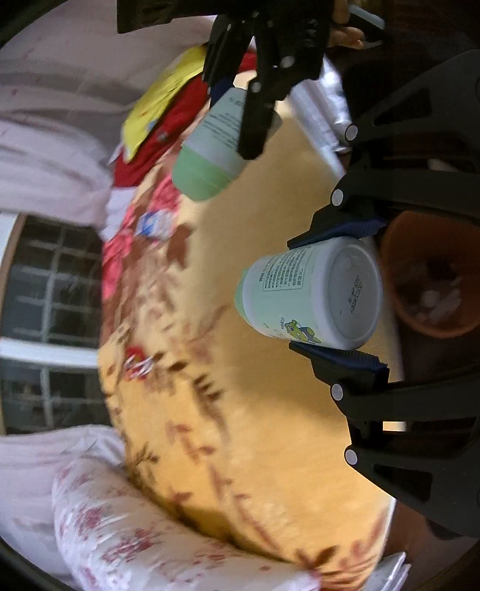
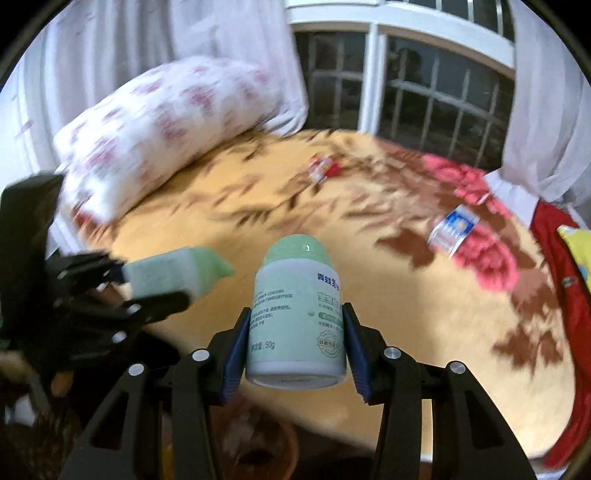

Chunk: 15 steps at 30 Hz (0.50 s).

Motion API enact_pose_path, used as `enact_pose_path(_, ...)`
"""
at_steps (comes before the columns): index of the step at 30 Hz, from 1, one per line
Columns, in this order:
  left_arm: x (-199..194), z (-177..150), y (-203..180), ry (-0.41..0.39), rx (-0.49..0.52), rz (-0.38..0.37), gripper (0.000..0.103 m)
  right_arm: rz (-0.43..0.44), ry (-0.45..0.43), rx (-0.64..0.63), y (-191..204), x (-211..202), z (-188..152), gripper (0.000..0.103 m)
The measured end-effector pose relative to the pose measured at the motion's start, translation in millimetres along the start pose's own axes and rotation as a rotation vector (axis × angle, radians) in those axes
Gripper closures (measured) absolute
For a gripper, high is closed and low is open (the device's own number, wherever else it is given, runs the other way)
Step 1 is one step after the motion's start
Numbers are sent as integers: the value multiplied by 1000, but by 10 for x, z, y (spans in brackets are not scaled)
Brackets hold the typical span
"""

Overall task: Collect trash
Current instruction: 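Drop both green-capped bottles into the orange bin and return over the bed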

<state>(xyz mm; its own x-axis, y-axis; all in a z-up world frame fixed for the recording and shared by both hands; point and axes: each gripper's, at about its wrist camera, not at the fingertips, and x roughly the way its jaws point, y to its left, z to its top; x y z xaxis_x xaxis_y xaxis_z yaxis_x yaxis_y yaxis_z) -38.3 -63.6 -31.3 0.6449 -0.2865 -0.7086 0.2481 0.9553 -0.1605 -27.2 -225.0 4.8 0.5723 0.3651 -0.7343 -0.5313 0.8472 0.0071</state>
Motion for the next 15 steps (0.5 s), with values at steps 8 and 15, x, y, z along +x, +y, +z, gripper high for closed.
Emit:
enact_pose_path(8, 30, -665, -170, 186, 55, -74, 56, 115, 214, 5, 345, 250, -777, 56)
enact_pose_path(15, 203, -1062, -162, 315, 68, -78, 56, 153, 359, 32, 461, 597, -1232, 56)
